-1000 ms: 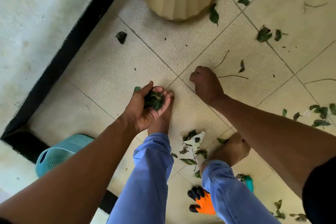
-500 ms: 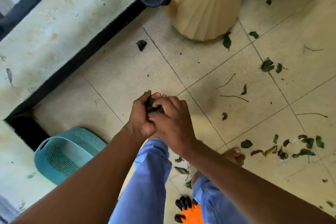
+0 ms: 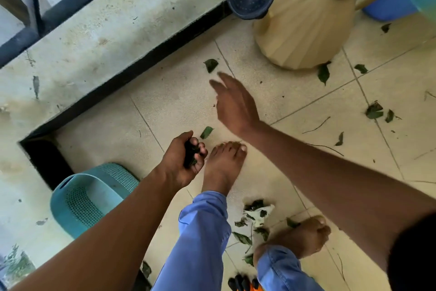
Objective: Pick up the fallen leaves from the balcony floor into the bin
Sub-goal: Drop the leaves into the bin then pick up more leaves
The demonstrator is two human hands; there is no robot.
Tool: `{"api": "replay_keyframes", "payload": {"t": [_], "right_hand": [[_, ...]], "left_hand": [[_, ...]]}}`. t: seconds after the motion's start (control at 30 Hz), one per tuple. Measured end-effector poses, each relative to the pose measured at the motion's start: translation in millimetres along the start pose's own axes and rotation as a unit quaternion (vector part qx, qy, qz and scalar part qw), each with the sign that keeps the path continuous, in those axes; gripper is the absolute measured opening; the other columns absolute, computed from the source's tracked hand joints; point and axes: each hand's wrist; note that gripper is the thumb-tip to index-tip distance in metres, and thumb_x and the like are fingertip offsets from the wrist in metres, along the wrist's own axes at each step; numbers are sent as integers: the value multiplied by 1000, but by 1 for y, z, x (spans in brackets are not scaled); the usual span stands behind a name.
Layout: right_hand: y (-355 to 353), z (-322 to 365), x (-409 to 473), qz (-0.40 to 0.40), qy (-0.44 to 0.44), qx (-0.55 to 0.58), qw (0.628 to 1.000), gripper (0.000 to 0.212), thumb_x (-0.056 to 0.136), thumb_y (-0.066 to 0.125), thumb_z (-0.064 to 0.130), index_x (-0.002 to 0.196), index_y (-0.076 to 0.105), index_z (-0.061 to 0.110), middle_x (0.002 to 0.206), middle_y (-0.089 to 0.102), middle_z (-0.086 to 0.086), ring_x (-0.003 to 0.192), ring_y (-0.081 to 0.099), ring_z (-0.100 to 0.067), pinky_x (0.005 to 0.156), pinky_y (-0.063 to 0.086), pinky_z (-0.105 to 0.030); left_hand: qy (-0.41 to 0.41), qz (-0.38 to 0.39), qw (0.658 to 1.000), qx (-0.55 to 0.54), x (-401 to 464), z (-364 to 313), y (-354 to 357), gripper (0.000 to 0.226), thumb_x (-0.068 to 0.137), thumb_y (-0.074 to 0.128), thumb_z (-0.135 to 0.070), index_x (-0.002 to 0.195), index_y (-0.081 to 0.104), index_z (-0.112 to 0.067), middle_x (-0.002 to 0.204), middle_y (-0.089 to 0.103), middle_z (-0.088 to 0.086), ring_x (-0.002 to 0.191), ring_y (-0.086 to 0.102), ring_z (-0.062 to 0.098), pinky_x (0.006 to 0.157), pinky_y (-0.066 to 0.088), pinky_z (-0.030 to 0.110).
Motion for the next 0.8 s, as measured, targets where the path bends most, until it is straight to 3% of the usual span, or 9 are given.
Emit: {"api": "replay_keyframes", "payload": {"t": [0.1,0.17,0.3,0.4,0.5,0.57,0.7,0.8], "right_hand": [[5,-11,48,62,-57,-62,994,84,81,69,-12,155,39,16,166,21,-13,151,25,-32,116,39,-41],[6,-14,67,85,-86,-111,987,87,80,67,-15,155,38,15,168,15,-12,153,19,-33,116,40,-42],[11,-19,79,86,-101,-187,973,56,82,65,-17,134,58,1,159,36,-15,138,44,-33,94,54,-40],[14,-24,67,86,-95,-187,974,34,81,61,-20,108,70,-2,132,58,-16,118,53,-32,77,52,-34],[29,-27,46,74,-88,-125,985,29,77,62,-23,93,71,-1,103,63,-15,98,57,-30,67,51,-34],[40,-20,28,65,-92,-52,992,30,77,68,-18,98,72,4,95,64,-12,88,58,-26,66,54,-34],[57,-1,-31,141,-156,9,978,55,79,71,-5,130,63,14,116,59,-9,99,57,-24,76,55,-35],[73,0,-64,200,-140,21,969,45,81,72,6,125,65,13,123,57,-11,109,57,-31,83,53,-41]], "left_hand": [[1,-1,1000,4,0,-6,-10,38,102,50,-32,67,49,-16,67,50,1,55,54,10,38,38,13],[3,2,1000,4,0,-7,-15,38,102,51,-32,67,49,-16,66,50,1,55,54,10,38,38,13],[-2,1,1000,7,-1,-5,-22,39,101,51,-32,66,48,-16,66,50,1,53,52,10,38,37,13],[-1,4,1000,10,-4,-2,-22,39,101,50,-31,66,48,-16,65,49,1,54,50,10,38,37,13],[3,5,1000,9,-5,-1,-20,39,101,51,-32,66,48,-16,64,49,1,55,50,10,39,37,12],[5,1,1000,12,-5,-2,-19,38,101,50,-31,66,48,-16,64,49,1,56,50,10,40,37,12],[12,-14,999,27,-6,-5,-18,38,101,49,-31,66,47,-16,64,50,1,52,51,10,39,37,11],[13,-21,998,50,-6,-7,-17,39,101,50,-31,65,49,-16,65,51,2,52,51,10,39,37,12]]}}
Point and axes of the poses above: each hand's wrist, its own x-axis towards the middle knuckle, its own y-axis out of the palm, z = x × y
